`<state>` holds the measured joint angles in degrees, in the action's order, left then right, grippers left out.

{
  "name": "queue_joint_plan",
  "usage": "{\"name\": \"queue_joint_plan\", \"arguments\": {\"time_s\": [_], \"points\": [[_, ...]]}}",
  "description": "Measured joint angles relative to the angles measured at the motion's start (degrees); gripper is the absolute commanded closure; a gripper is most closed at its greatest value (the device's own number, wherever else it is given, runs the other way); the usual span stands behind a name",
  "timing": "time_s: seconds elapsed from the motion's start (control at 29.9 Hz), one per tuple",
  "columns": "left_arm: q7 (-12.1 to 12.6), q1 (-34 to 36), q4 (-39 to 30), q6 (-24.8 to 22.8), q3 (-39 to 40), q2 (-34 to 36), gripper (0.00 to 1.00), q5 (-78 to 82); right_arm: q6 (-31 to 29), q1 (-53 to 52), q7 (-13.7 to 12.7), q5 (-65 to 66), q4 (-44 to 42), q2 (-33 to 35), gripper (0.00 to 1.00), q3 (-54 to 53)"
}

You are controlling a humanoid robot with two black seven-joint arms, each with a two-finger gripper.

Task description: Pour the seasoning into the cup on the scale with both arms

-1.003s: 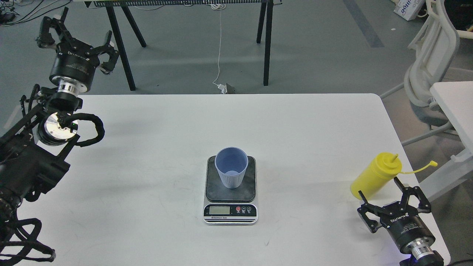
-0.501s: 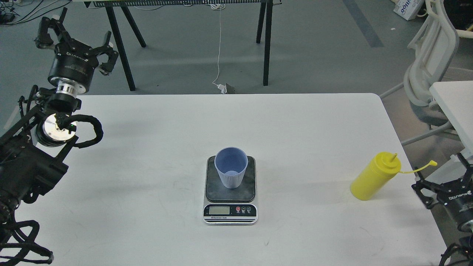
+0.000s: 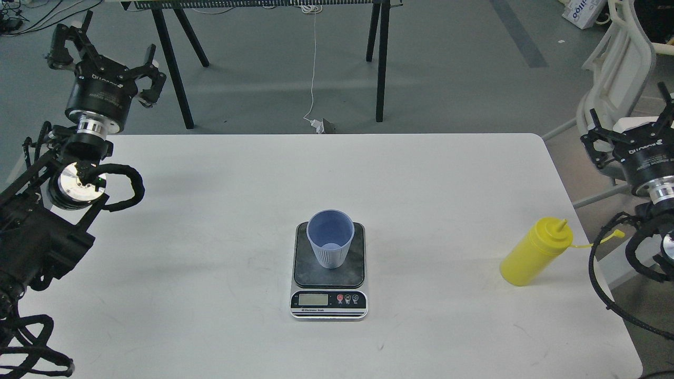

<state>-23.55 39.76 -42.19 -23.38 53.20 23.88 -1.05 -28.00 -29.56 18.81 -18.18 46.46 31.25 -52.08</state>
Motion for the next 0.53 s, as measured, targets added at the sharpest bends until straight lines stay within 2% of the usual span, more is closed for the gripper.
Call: {"name": "queue_joint_plan", "arguments": {"time_s": [0.17,0.53], "points": [[0.0,-0.7,0.0,-0.2,0.0,0.0,0.0,0.0,0.0,-6.0,-0.1,0.2,-6.1,-6.1,0.01,0.4],[0.0,-0.8,0.0,0.0,0.0,0.0,0.0,0.0,0.0,-14.9,-0.4,0.6,-10.6,-7.8,0.01,1.0]]}}
